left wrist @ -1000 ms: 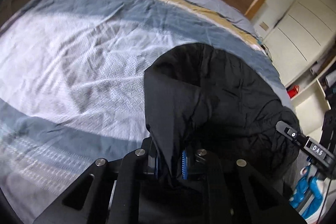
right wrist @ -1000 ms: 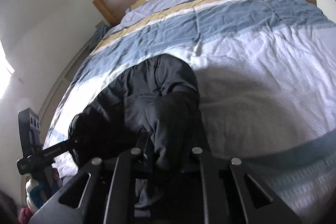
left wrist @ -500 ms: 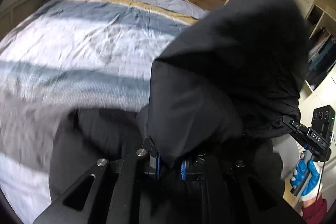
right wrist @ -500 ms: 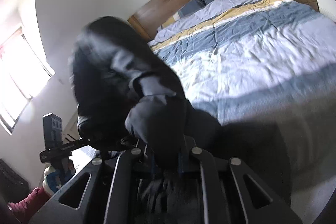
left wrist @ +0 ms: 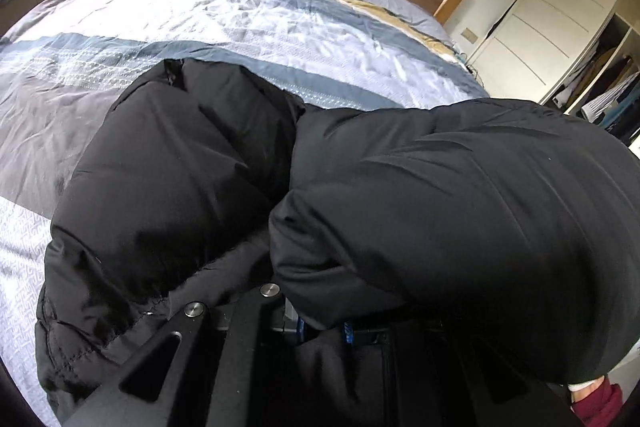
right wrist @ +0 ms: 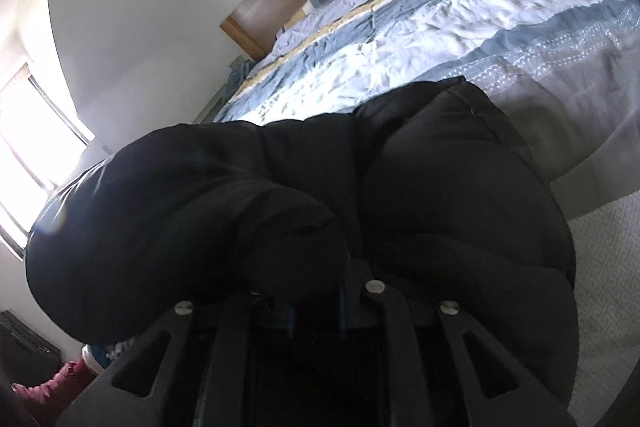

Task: Fold large clothes
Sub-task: 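Carry the hem with both tools over the body toward the hood, then open both tools and press the folded coat flat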

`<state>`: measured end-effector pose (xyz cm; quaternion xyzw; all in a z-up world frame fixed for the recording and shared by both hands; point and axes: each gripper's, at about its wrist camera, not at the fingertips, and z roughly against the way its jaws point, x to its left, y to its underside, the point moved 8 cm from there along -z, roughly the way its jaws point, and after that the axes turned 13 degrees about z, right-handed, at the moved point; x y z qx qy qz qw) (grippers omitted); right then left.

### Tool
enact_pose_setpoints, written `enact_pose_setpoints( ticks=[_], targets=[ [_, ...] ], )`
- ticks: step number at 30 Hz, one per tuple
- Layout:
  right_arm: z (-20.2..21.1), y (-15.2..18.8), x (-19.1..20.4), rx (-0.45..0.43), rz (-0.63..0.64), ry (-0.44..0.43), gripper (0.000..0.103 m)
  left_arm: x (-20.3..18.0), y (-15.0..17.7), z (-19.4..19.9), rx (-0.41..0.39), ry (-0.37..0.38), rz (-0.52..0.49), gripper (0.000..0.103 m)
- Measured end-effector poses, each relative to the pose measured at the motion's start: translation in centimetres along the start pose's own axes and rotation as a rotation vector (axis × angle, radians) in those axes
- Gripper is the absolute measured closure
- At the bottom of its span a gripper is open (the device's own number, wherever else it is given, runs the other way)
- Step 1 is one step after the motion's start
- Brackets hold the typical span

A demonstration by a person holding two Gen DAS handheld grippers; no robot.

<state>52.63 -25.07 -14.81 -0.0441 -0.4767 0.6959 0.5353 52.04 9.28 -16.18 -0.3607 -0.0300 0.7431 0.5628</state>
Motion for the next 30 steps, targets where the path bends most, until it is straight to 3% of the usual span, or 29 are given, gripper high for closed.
enact_pose_setpoints(
  ticks=[4, 9, 15, 19, 25, 30],
  targets=[
    [0.2, 0.0, 0.4, 0.029, 0.03, 0.043, 0.081, -0.4, -0.1, 0.0, 0.006, -0.039, -0.002, 0.083],
    [1.2, 0.4, 1.1, 0.066, 0.069, 0.088, 0.065, -0.4, -0.1, 0.6, 0.006, -0.072, -0.017, 0.073],
    [4.2, 1.1, 1.6, 0.125, 0.106, 0.146, 0.062, -0.3, 0.9, 3.1, 0.018, -0.091, -0.041, 0.057],
    [7.3, 0.6, 2.1, 0.153, 0.157, 0.184, 0.062, 0.1, 1.0, 7.0, 0.003, -0.085, -0.077, 0.046],
    [9.9, -4.3, 3.9, 0.1, 0.219, 0.198, 0.062, -0.7, -2.9, 10.6, -0.062, -0.067, -0.074, 0.035],
    [6.8, -9.4, 6.7, 0.078, 0.275, 0.182, 0.059, -3.7, -6.7, 9.0, -0.092, -0.053, -0.064, 0.034]
  ],
)
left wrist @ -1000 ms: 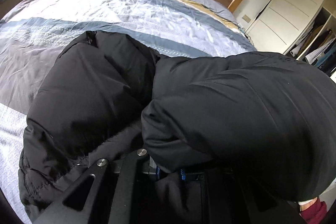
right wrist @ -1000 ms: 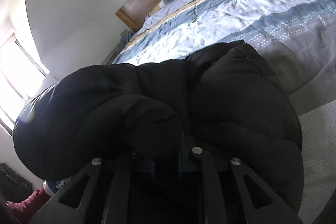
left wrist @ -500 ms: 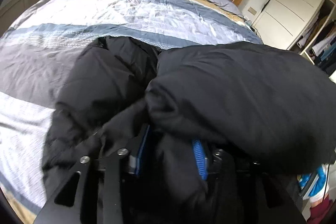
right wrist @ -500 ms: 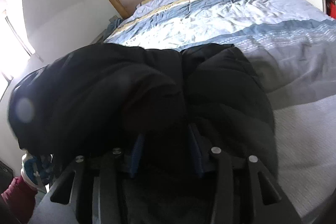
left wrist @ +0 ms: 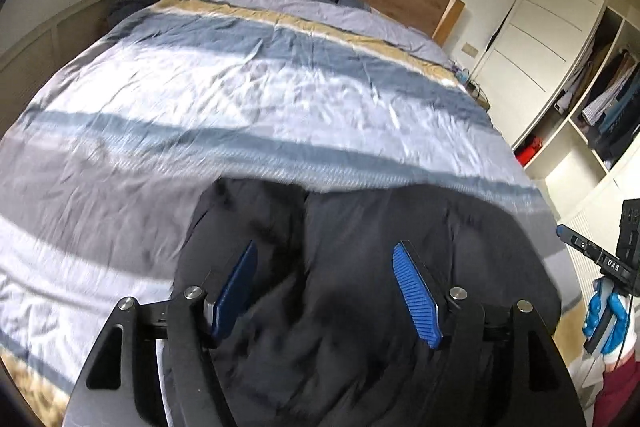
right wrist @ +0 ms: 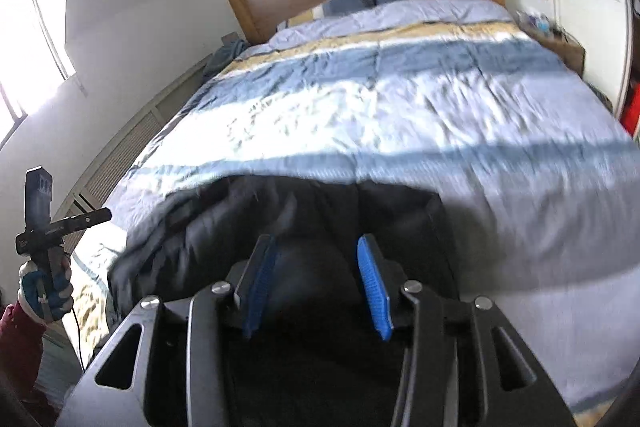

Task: Fold large clothes
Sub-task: 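Open both tools and press the folded coat flat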

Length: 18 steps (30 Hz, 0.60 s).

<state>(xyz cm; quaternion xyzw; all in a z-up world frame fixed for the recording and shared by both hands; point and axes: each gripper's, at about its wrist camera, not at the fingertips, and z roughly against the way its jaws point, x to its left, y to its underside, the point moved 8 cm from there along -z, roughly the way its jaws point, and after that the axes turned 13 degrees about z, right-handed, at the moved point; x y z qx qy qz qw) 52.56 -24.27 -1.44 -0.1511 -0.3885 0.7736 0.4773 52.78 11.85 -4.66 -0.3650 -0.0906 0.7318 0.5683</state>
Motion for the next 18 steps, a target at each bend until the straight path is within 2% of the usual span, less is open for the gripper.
enact_pose_setpoints(
  ticks=[4, 9, 14, 18],
  targets=[
    [-4.5, -4.2, 2.2, 0.024, 0.049, -0.034, 0.058, -3.8, -2.0, -3.6, 0.016, 0.013, -0.018, 0.034],
    [-10.5, -5.6, 4.7, 0.085, 0.099, -0.065, 0.058, -7.2, -2.5, -8.6, 0.064, -0.001, -0.066, 0.034],
    [-15.0, -2.4, 5.0, 0.161, 0.127, -0.043, 0.058, -6.2, 0.1, -13.8, 0.119, -0.033, -0.063, 0.034],
    [-17.4, 1.4, 4.4, 0.209, 0.156, -0.025, 0.058, -4.3, 2.6, -15.9, 0.131, -0.04, -0.063, 0.031]
  ],
)
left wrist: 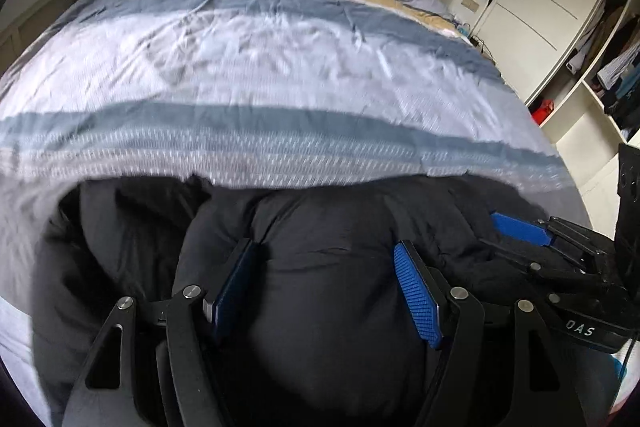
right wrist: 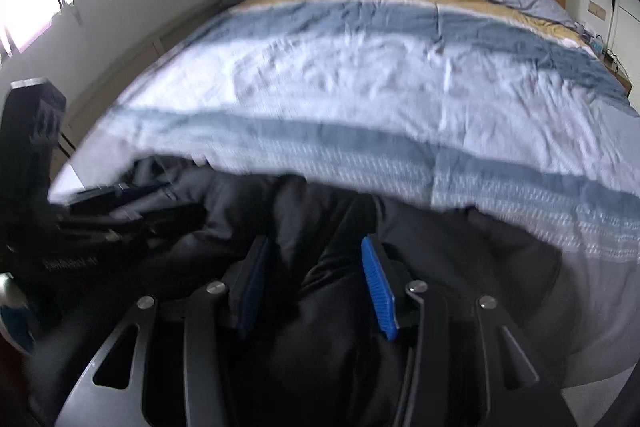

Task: Fold large clothes
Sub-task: 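Open both tools and press the folded coat flat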

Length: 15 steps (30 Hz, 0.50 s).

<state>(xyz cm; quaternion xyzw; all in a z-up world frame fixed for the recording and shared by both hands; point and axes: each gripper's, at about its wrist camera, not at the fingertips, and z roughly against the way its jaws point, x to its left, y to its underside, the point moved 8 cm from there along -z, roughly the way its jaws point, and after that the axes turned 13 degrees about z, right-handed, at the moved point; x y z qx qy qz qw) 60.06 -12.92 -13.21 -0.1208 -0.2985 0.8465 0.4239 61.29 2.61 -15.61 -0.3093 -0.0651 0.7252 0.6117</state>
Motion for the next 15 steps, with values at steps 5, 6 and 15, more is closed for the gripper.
enact_pose_setpoints(
  ticks=[5, 6, 15],
  targets=[
    [-1.8, 2.2, 0.3, 0.026, 0.001, 0.013, 0.057, 0.4, 1.6, -1.6, 0.002, -0.045, -0.053, 0.029],
    [-1.7, 2.3, 0.4, 0.039, 0.001, 0.016, 0.057, 0.4, 1.7, -1.5, 0.004, -0.051, -0.056, 0.029],
    [3.0, 7.5, 4.1, 0.122, 0.116, -0.01, 0.057, 0.7, 7.9, 3.7, 0.054, -0.101, -0.199, 0.029]
  ],
)
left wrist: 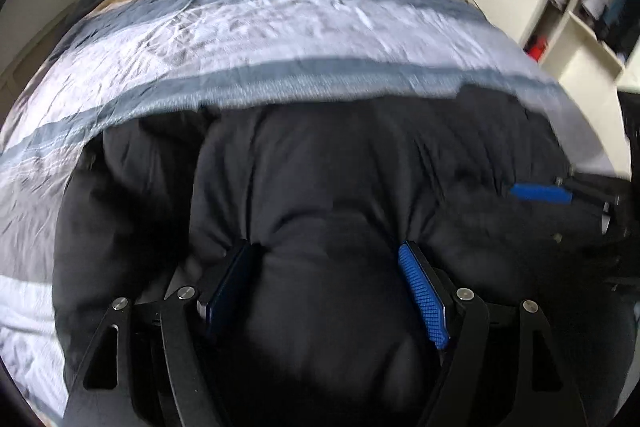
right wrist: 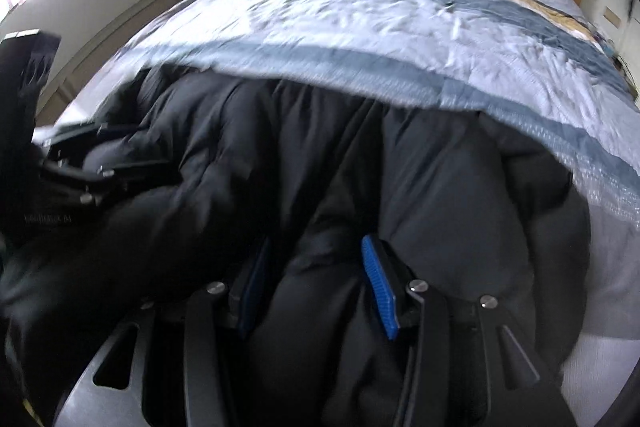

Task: Fold large clothes
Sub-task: 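Open both tools and press the folded coat flat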

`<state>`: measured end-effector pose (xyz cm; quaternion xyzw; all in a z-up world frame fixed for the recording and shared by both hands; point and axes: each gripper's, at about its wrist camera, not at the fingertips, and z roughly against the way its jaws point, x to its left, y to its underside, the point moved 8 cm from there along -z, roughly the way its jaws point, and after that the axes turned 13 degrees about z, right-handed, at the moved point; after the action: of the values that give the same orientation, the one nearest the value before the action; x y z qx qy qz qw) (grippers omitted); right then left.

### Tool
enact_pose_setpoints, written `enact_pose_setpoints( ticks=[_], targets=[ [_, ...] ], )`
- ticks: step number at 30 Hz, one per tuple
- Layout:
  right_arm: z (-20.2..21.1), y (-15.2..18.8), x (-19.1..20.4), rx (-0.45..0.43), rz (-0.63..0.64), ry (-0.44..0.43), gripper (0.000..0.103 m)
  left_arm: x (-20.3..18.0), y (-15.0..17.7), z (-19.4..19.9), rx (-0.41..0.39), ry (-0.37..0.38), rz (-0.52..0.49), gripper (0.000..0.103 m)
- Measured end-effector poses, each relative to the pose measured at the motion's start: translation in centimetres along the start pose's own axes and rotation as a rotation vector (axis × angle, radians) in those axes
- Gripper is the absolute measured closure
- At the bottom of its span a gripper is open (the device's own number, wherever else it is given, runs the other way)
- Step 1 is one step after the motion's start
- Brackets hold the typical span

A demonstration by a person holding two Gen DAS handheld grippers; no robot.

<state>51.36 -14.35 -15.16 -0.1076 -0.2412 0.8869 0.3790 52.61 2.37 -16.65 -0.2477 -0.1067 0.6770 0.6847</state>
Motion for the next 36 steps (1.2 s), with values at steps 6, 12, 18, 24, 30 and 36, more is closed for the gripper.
enact_pose_setpoints(
  ticks=[6, 12, 18, 24, 30, 36],
  targets=[
    [-0.1, 2.7, 1.3, -0.013, -0.015, 0.035, 0.057, 0.3, 2.9, -1.3, 0.013, -0.062, -0.025, 0.024],
    [3.0, 2.3, 2.0, -0.04, -0.05, 0.04, 0.057, -0.1, 3.3, 2.1, -0.034, -0.088, -0.04, 0.025],
    [5.9, 4.6, 3.9, -0.098, -0.047, 0.021, 0.055, -0.1, 6.1, 5.0, -0.073, -0.068, -0.008, 0.023],
    [3.9, 6.9, 2.4, -0.131, -0.137, 0.0, 0.054, 0.7, 6.2, 1.7, -0.054, -0.119, -0.004, 0.019],
    [5.7, 7.0, 2.7, -0.117, -0.157, 0.029, 0.054, 0.4, 6.1, 4.1, -0.094, -0.132, 0.029, 0.019],
    [9.1, 9.0, 3.9, -0.13, -0.215, 0.033, 0.054, 0.4, 7.7, 10.2, -0.202, -0.162, 0.078, 0.019]
  ],
)
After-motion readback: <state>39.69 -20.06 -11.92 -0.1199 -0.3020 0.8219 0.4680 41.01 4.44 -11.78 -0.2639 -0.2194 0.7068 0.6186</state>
